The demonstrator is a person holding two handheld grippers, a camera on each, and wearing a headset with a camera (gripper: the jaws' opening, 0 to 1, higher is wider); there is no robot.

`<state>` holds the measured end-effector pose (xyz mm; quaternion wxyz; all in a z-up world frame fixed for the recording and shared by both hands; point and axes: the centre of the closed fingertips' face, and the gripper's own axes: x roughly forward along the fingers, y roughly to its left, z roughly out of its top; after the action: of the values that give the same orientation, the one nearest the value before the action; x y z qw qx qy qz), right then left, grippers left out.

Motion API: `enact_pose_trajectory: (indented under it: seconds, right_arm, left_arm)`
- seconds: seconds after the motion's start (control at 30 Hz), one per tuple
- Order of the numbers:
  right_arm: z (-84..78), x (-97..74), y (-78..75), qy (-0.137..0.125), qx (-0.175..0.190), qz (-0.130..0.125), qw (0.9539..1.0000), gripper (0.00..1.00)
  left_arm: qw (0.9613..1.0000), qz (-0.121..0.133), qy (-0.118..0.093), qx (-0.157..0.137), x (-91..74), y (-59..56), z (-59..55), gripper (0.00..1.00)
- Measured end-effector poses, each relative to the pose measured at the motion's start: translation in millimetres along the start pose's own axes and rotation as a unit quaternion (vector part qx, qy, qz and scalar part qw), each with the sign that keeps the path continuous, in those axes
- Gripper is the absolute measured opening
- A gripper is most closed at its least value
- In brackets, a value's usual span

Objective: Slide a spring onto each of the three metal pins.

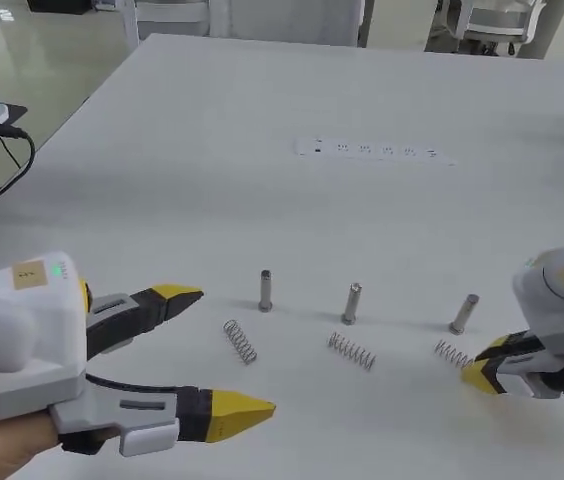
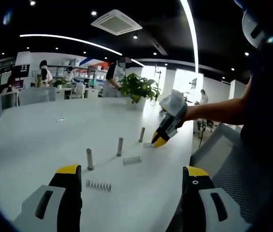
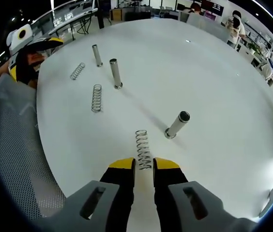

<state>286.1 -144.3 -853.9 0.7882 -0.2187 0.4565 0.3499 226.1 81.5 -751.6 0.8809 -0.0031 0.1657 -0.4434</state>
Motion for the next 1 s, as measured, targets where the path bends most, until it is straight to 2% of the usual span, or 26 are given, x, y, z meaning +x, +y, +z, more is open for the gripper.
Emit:
enact_pose_trajectory:
  seconds: [0.4, 0.67, 1.0]
  right_arm:
    - [-1.7, 0.7, 1.7, 0.009, -0.006, 0.008, 0.9999, 0.09]
    - [-1.6, -0.1, 4.1, 0.017, -0.036, 0.003, 0.9992, 0.08]
    - [-3.7, -4.3, 6.2, 0.012, -0.027, 0.004, 0.9996, 0.08]
  left_arm:
    - [1.0000, 0.001, 0.000, -0.002, -0.3, 0.2, -0.6, 0.82]
    - [1.0000, 0.001, 0.001, -0.002, -0.4, 0.2, -1.4, 0.82]
    - [1.0000, -0.004, 0.005, 0.000, 0.1, -2.8, -2.3, 0.81]
